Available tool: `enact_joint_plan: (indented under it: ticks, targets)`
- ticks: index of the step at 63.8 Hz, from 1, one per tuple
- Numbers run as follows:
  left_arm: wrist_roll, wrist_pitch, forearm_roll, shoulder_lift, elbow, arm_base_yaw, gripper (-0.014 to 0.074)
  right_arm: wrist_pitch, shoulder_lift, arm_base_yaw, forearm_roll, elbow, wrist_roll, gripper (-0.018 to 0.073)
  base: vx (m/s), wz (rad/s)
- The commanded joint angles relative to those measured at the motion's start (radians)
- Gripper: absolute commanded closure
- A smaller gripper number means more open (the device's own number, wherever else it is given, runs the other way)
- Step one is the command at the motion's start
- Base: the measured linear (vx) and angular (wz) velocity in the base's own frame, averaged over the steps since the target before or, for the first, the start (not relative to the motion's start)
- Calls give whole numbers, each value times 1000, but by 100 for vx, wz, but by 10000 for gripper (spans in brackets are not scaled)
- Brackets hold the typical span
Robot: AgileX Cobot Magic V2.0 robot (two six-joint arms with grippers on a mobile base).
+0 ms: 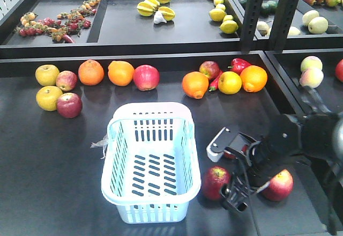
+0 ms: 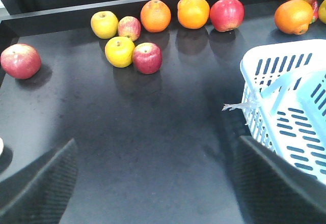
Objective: Pick three apples into basket with both arms
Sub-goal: 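Reach the right gripper down and close on the nearest red apple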
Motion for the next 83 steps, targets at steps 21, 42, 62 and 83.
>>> enact_joint_plan:
  ticks: [21,42,62,83]
  targets:
    - [-12,-61,7,5,-23,3,6,-84,116,0,21,-137,-61,-84,0,0]
    - [-12,-61,7,5,-23,3,6,-183,190,0,43,-137,-77,-73,0,0]
    - [-12,-61,7,5,-23,3,6,-206,241,0,142,-137,-179,-39,0,0]
    - [-12,-61,7,5,-23,3,6,-205,251,-2,176,-136,-177,191,0,0]
